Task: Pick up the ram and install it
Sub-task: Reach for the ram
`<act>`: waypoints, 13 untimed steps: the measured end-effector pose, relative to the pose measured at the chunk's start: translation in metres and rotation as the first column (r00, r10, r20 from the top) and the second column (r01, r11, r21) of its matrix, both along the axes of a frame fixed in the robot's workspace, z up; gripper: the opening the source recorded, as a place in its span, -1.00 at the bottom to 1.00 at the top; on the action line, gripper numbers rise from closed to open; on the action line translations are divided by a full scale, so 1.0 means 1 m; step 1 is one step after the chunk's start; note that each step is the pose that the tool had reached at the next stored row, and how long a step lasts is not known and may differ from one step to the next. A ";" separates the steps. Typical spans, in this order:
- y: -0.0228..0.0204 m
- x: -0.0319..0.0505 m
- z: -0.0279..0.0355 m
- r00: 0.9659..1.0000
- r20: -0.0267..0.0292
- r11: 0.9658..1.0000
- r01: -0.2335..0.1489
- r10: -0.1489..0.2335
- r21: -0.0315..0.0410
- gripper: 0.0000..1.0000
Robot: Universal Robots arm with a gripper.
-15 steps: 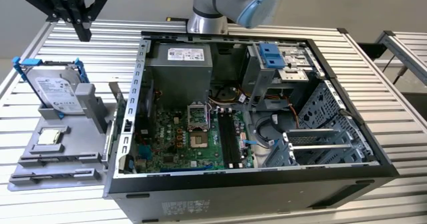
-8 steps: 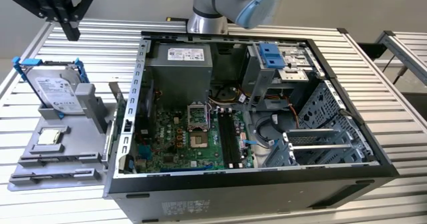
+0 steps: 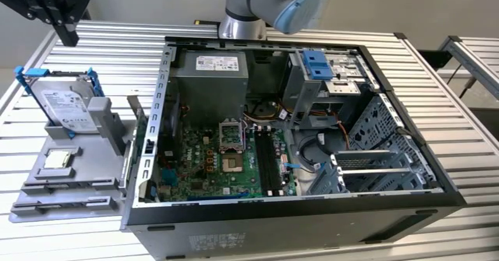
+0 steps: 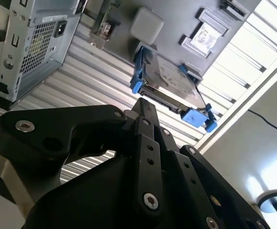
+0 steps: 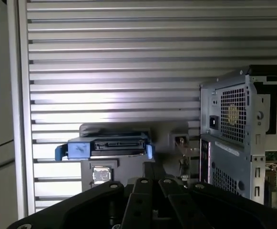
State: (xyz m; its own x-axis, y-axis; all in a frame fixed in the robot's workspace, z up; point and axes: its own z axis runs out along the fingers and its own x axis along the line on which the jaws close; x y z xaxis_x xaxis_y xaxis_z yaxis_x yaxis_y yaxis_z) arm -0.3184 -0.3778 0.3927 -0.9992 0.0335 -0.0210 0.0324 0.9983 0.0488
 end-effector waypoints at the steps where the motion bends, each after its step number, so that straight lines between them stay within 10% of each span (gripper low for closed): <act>1: 0.0002 -0.0027 0.0000 1.000 0.000 1.000 0.000 0.000 0.000 -1.00; 13: 0.0038 -0.0425 0.0000 1.000 0.000 1.000 0.000 0.000 0.000 -1.00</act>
